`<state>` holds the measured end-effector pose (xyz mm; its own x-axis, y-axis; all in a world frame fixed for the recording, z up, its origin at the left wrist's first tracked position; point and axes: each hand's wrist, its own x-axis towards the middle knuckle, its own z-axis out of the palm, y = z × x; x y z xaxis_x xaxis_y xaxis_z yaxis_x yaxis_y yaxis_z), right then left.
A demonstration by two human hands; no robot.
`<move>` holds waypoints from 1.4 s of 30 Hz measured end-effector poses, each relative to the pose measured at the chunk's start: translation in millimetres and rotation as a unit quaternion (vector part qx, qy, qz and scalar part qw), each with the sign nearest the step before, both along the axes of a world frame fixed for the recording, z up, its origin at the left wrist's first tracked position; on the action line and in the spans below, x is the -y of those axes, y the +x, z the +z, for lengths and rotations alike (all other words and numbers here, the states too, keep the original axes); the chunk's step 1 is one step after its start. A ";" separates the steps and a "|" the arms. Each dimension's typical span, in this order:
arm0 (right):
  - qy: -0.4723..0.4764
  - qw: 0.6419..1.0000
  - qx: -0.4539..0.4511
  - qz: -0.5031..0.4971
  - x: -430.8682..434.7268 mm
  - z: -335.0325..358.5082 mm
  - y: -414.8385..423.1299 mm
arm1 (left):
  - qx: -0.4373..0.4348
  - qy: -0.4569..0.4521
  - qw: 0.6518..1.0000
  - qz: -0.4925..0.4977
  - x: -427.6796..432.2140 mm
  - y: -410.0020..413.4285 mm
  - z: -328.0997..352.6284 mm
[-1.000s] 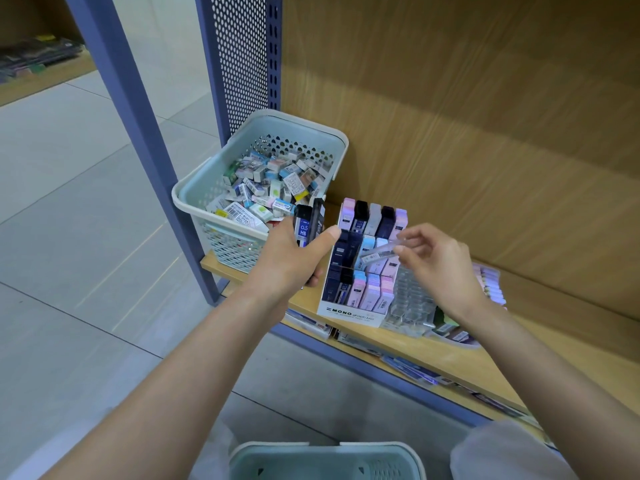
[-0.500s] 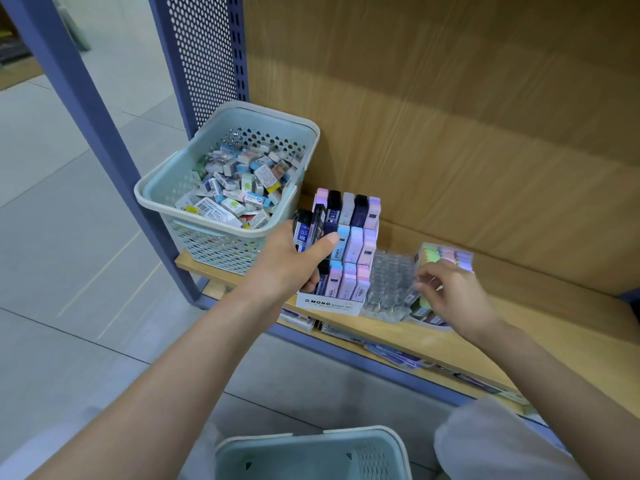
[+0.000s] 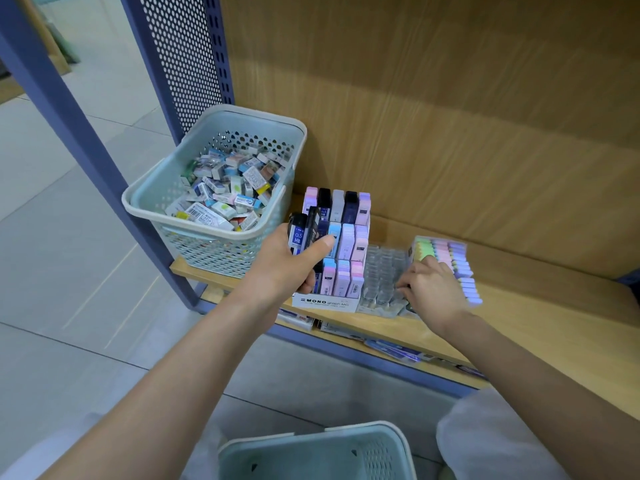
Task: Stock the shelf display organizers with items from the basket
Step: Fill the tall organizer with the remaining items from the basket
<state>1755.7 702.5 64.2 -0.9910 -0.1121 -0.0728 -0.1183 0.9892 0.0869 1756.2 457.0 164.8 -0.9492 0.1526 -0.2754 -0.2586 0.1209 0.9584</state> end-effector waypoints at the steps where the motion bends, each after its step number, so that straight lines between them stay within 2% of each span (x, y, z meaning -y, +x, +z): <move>1: -0.003 1.000 -0.009 0.002 3.0 3.0 1.4 | 0.001 -0.002 1.000 -0.002 -0.2 0.4 0.4; 2: -0.043 0.999 -0.028 -0.004 7.7 9.2 3.8 | 0.004 -0.003 1.000 -0.004 -0.5 1.1 0.9; 4: -0.217 0.973 -0.073 -0.037 24.8 31.0 9.6 | 0.009 -0.007 1.000 -0.015 -1.2 2.5 3.0; 5: -0.322 0.942 -0.081 -0.051 36.6 44.9 13.0 | 0.012 -0.013 0.999 -0.027 -1.9 3.6 3.6; 7: -0.508 0.856 -0.061 -0.066 63.1 71.9 20.8 | 0.013 -0.023 0.998 -0.065 -3.3 6.2 3.5; 9: -0.637 0.766 0.006 -0.082 85.7 92.6 26.8 | 0.005 -0.037 0.993 -0.116 -5.1 9.3 3.4; 11: -0.683 0.719 0.074 -0.101 98.6 103.3 29.5 | -0.001 -0.047 0.987 -0.157 -7.2 13.0 3.0; 13: -0.688 0.710 0.094 -0.119 101.8 105.2 29.4 | 0.014 -0.052 0.983 -0.175 -7.3 15.0 1.3; 16: -0.713 0.677 0.085 -0.163 94.7 101.2 27.6 | 0.040 -0.034 0.984 -0.170 -4.3 16.1 1.9; 19: -0.739 0.639 0.061 -0.206 83.1 98.7 26.9 | 0.051 0.003 0.993 -0.108 -2.5 13.4 5.0; 20: -0.732 0.646 0.065 -0.207 80.4 97.4 27.3 | 0.047 0.004 0.995 -0.083 -1.9 11.8 5.5; 23: -0.661 0.724 0.124 -0.152 78.4 90.6 32.4 | 0.007 -0.025 0.999 -0.040 1.2 7.1 4.4; 24: -0.644 0.739 0.152 -0.128 81.0 89.2 35.4 | -0.006 -0.031 0.999 -0.035 1.8 6.5 3.3; 27: -0.623 0.753 0.201 -0.074 90.0 85.5 41.3 | -0.018 -0.031 0.998 -0.042 2.1 6.6 1.6; 28: -0.616 0.761 0.191 -0.066 91.3 83.5 40.8 | -0.019 -0.032 0.998 -0.041 2.7 6.5 1.5; 31: -0.539 0.836 0.091 -0.056 86.6 76.7 31.8 | -0.027 -0.045 0.999 -0.003 10.1 2.9 4.8; 32: -0.520 0.850 0.070 -0.057 84.0 74.8 27.4 | -0.030 -0.048 0.998 0.016 13.8 0.7 5.9; 35: -0.508 0.858 0.049 -0.061 79.3 69.3 14.3 | -0.020 -0.040 0.997 0.058 23.6 -4.2 9.2; 38: -0.376 0.926 -0.004 -0.002 77.1 62.0 0.8 | 0.000 -0.030 0.997 0.075 29.3 -5.5 9.9; 42: -0.313 0.950 -0.016 0.011 85.6 50.4 -13.9 | 0.006 -0.025 0.997 0.074 31.5 -5.6 10.0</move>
<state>1741.9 616.9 114.6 -0.9884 -0.1449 0.0447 -0.1471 0.8458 -0.5128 1750.6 425.5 174.7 -0.9569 -0.0027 -0.2904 -0.2883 0.1283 0.9489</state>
